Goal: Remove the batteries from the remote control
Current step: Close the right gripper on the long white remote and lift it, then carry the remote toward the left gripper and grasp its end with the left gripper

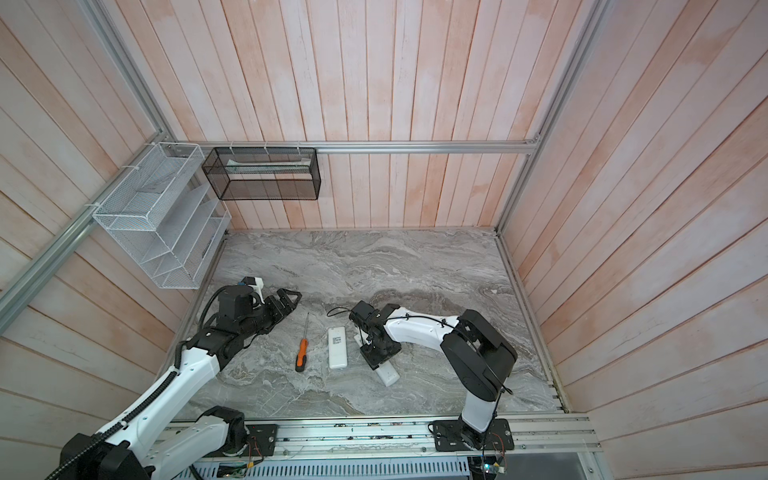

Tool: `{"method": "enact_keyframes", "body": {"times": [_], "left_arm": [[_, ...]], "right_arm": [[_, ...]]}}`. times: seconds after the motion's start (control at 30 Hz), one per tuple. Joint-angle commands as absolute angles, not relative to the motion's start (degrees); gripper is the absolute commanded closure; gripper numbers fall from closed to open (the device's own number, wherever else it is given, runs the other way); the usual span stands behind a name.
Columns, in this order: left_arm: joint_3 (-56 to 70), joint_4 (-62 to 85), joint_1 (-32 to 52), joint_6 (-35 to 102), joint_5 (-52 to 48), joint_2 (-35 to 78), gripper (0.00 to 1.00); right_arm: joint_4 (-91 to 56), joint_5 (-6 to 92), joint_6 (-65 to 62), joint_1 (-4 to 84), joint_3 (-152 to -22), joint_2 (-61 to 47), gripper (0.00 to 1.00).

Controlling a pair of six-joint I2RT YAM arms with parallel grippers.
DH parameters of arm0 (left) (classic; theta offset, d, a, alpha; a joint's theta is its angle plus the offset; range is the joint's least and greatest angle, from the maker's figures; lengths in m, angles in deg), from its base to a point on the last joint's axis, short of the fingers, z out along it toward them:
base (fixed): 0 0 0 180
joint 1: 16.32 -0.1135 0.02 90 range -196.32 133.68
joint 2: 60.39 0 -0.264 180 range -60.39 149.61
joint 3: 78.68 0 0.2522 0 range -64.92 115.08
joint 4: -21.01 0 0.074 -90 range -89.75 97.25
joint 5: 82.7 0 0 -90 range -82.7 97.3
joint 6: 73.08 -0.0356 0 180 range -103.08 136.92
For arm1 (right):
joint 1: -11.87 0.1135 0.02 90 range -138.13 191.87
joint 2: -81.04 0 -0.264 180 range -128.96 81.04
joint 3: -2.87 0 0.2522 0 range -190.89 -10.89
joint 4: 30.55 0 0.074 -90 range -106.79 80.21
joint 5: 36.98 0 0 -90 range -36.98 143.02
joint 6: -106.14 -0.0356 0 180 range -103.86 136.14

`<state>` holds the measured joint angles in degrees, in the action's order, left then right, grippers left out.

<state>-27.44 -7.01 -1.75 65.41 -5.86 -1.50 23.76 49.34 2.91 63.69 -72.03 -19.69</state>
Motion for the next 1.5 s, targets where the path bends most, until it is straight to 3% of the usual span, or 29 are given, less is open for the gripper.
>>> {"method": "enact_keyframes", "body": {"times": [0.0, 0.27, 0.7, 0.9, 1.17, 1.47], "left_arm": [[-26.0, -7.9, -0.9, 66.0, -5.5, 0.3, 0.00], [-24.4, -5.1, 0.5, 65.0, -9.2, 5.2, 0.00], [-14.2, -4.2, 1.1, 54.0, -25.9, 13.9, 0.00], [-9.9, -3.5, 1.0, 52.3, -34.2, 16.7, 0.00], [-8.1, -6.0, 0.9, 55.9, -37.9, 15.6, 0.00], [-13.6, -1.1, -0.1, 62.0, -38.8, 12.0, 0.13]], "right_arm": [[26.1, 48.5, 3.6, 62.8, -68.7, -22.4, 0.52], [24.8, 46.7, 3.9, 55.1, -68.5, -18.7, 0.68], [30.4, 47.6, 2.6, 51.6, -85.4, -14.3, 0.71], [30.1, 46.6, -1.7, 53.9, -91.1, -13.5, 0.72], [32.4, 48.1, -4.6, 61.0, -100.8, -17.5, 0.72], [30.6, 47.4, -5.3, 63.2, -103.5, -18.3, 0.75]]}}
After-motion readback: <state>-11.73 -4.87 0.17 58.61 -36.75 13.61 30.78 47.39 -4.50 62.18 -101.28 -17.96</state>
